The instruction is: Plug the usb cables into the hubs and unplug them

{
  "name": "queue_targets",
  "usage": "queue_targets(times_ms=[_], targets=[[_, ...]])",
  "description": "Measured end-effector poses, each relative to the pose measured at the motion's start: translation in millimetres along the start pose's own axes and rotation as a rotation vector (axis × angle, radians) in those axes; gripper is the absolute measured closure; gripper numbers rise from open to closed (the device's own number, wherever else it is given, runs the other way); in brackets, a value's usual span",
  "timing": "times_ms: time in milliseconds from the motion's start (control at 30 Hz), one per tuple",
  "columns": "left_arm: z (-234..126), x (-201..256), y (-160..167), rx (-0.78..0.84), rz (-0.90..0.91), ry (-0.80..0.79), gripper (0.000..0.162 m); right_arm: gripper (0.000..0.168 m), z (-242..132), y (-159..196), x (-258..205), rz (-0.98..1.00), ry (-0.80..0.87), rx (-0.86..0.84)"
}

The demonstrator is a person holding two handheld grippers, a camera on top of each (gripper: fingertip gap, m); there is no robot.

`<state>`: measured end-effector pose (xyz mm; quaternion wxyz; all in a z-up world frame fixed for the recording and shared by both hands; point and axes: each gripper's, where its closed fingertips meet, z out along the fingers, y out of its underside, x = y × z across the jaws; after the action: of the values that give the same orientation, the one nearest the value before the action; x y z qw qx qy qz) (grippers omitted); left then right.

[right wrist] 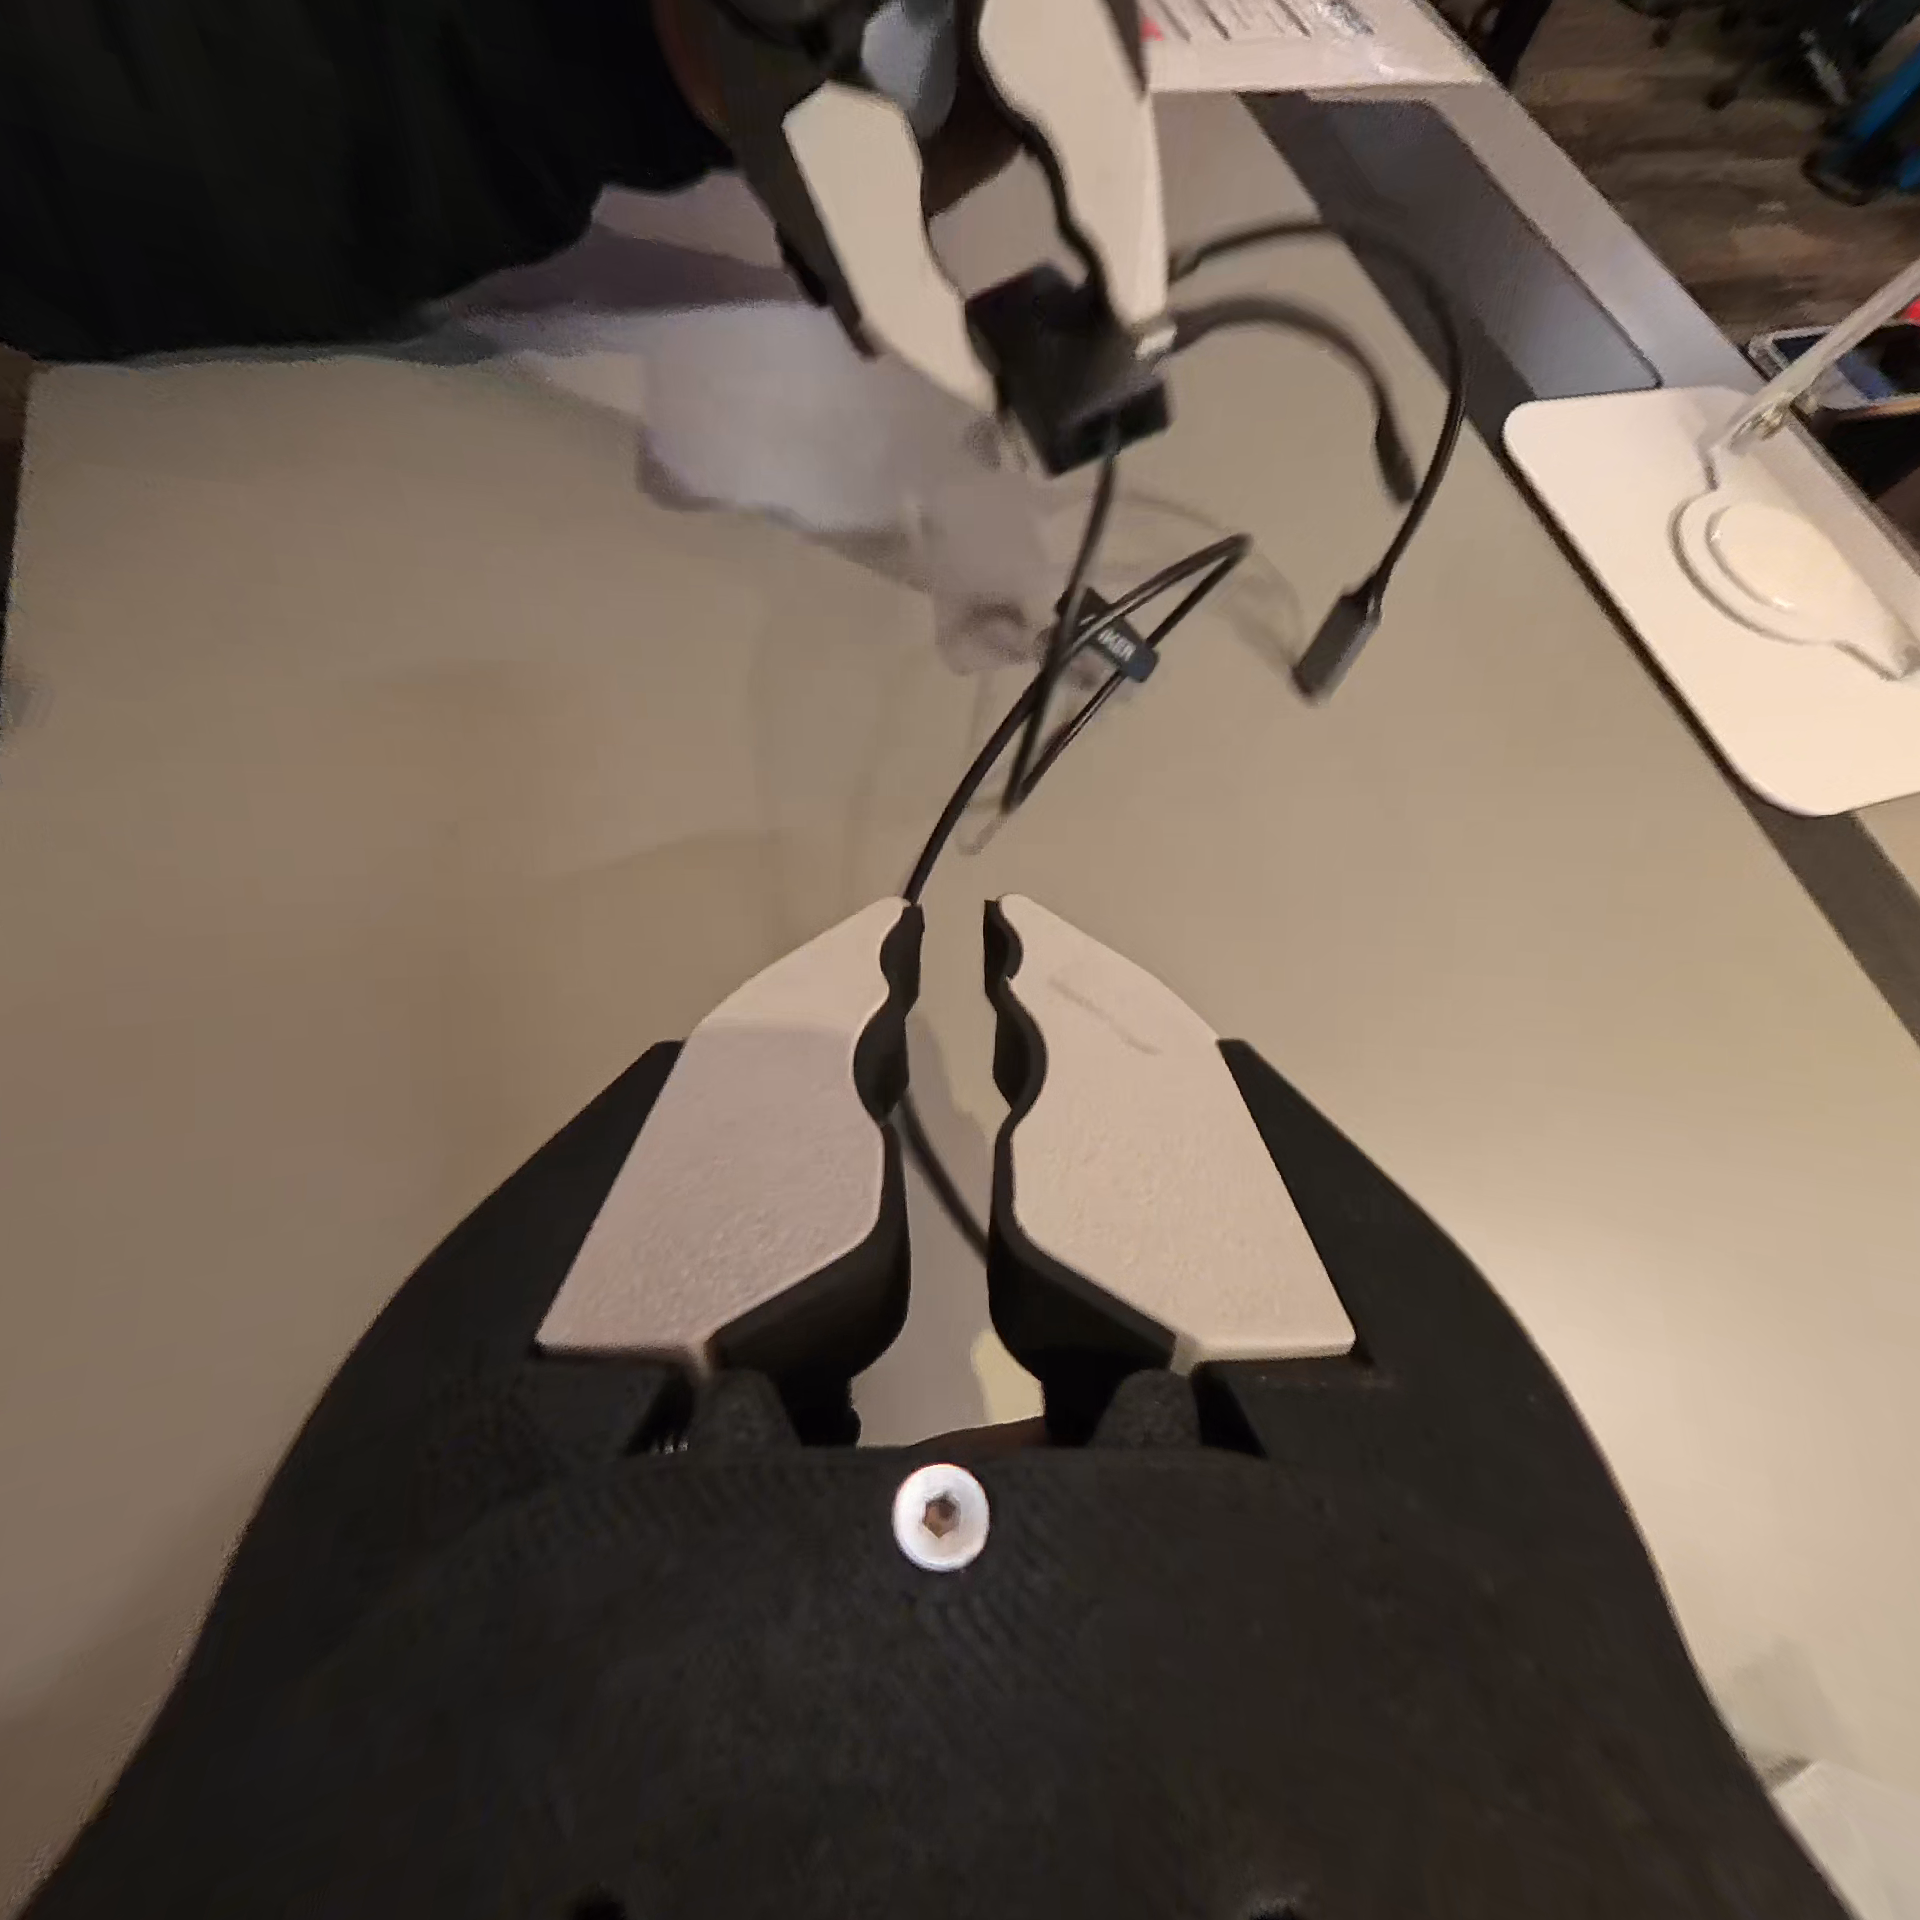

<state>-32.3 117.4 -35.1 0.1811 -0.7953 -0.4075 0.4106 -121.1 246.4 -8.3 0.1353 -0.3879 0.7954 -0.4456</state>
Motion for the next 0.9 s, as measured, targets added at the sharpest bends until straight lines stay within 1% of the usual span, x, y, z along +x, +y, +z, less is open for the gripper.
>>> queue_targets(times_ms=[33,100,167,267,333,433,500,533,567,667,767,833,900], targets=[[1,8,-3,0.044,0.01,0.036,0.126,0.157,4,-3,5,-0.016,0.012,0.007],[1,25,-10,0.13,0.03,0.122,0.125,0.152,20,-8,17,-0.048,0.043,-0.001],[1,37,-12,0.153,0.047,0.184,0.125,0.142,40,-18,23,-0.075,0.036,0.017],[-2,52,-13,0.186,0.061,0.26,0.125,0.142,61,-50,27,-0.057,-0.015,0.161],[-6,58,-15,0.212,0.061,0.3,0.125,0.144,71,-70,33,-0.078,-0.02,0.24],[-9,62,-15,0.227,0.061,0.325,0.125,0.144,95,-82,30,-0.134,-0.048,0.234],[-9,65,-14,0.222,0.068,0.328,0.125,0.142,111,-82,16,-0.208,-0.089,0.208],[-9,66,-13,0.221,0.069,0.331,0.125,0.142,118,-76,9,-0.245,-0.11,0.175],[-8,69,-9,0.203,0.072,0.344,0.125,0.145,123,-71,4,-0.277,-0.119,0.159],[-7,73,-4,0.209,0.075,0.362,0.125,0.152,125,-65,-2,-0.277,-0.165,0.195],[-8,76,-6,0.235,0.081,0.388,0.126,0.15,121,-63,-4,-0.291,-0.202,0.222],[-7,76,-5,0.238,0.079,0.389,0.125,0.146,119,-58,-5,-0.333,-0.221,0.201],[-7,76,-4,0.248,0.069,0.395,0.125,0.146,117,-51,-9,-0.348,-0.252,0.182]])
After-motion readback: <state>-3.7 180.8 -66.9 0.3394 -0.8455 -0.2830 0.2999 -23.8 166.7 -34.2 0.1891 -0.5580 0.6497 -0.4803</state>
